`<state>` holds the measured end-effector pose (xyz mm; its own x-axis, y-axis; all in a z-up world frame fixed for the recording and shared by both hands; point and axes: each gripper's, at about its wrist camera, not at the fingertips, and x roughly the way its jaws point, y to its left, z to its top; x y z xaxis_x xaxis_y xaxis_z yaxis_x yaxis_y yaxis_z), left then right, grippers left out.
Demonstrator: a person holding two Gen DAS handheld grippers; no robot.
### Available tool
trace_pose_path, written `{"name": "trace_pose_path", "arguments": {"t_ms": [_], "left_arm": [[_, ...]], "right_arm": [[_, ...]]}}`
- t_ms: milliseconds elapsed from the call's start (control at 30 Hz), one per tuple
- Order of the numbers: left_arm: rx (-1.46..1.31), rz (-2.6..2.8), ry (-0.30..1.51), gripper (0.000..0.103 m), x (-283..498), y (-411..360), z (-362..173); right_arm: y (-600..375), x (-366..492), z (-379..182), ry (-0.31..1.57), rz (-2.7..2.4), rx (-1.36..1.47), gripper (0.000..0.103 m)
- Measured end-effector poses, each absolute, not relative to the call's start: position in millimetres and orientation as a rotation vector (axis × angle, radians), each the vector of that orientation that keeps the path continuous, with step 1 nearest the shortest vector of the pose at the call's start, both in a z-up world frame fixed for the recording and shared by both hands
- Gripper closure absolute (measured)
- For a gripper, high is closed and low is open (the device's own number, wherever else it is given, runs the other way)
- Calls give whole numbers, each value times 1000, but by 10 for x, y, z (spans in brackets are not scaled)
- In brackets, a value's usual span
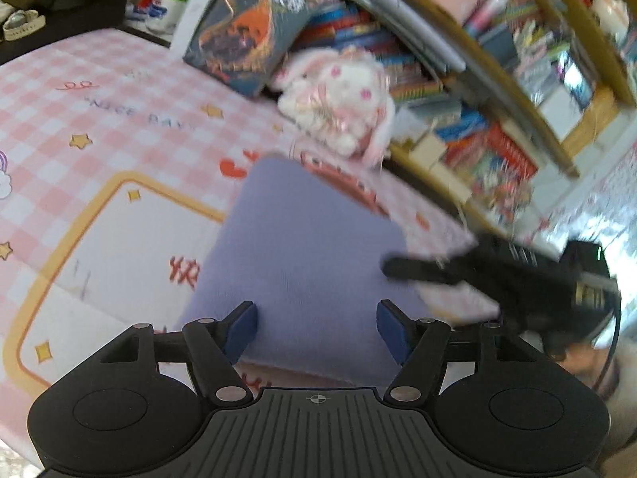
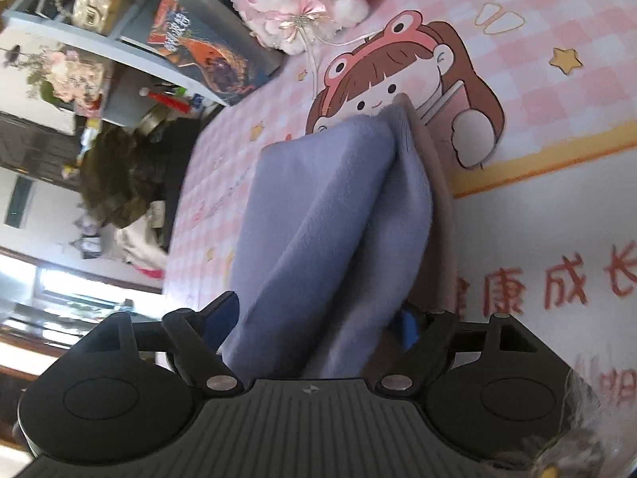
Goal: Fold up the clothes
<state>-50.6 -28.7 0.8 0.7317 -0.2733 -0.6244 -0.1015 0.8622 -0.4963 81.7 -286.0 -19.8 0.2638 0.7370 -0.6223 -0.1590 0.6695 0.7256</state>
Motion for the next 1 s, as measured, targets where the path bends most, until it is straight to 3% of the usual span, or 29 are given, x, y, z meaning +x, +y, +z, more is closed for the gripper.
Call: {"name": "trace_pose_path", "arguments": {"t_ms": [33,67,100,167,233,333,400,433,500,533,667,767,833,867,900,1000], "left_arm": [[-528,-101,751,37,-509,-287,14],[-524,-100,745,37,-517,-281,23],[-525,-97,735,37,-530,-266,34],[-528,-93,722,36,-537,-235,47],[-534,-100,732,35,-523,-227,29],[-520,-108,781,35,-462,-269,-38],[-505,-125,786,35,-445,-306,-30],[-489,-122,786,35,-446,-320,-16],[-462,-116,782,35,-452,-343,15],[-457,-112,770,35,-463,-341,42],[-479,-142,700,36,-508,-300,157],[-491,-160,718,37,-457,-319,115],[-484,-156,757,37,-406,-352,46],[-482,-149,780,37,-385,-366,6],[-477,-139,795,37,-371,-379,-24],[-504,-136,801,36,-376,-354,-65]], "right_arm": [[-2797,831,-186,1140,654,573,38],[-2769,798,-141,1100,676,514,67],[-2737,715,-25,1011,735,431,77],[-2765,569,167,850,852,346,84],[-2883,444,316,707,972,340,85],[-2911,614,86,839,775,288,85],[-2906,819,-228,1002,612,251,73],[-2970,827,-273,990,617,298,72],[-3037,772,-198,956,588,316,52],[-3037,734,-130,930,569,298,50],[-3093,561,164,822,567,259,48],[-3016,555,172,891,722,259,48],[-2900,675,8,1006,705,247,57],[-2842,735,-74,1063,696,241,80],[-2837,746,-107,1061,682,250,87],[-2988,496,264,775,858,324,91]]}}
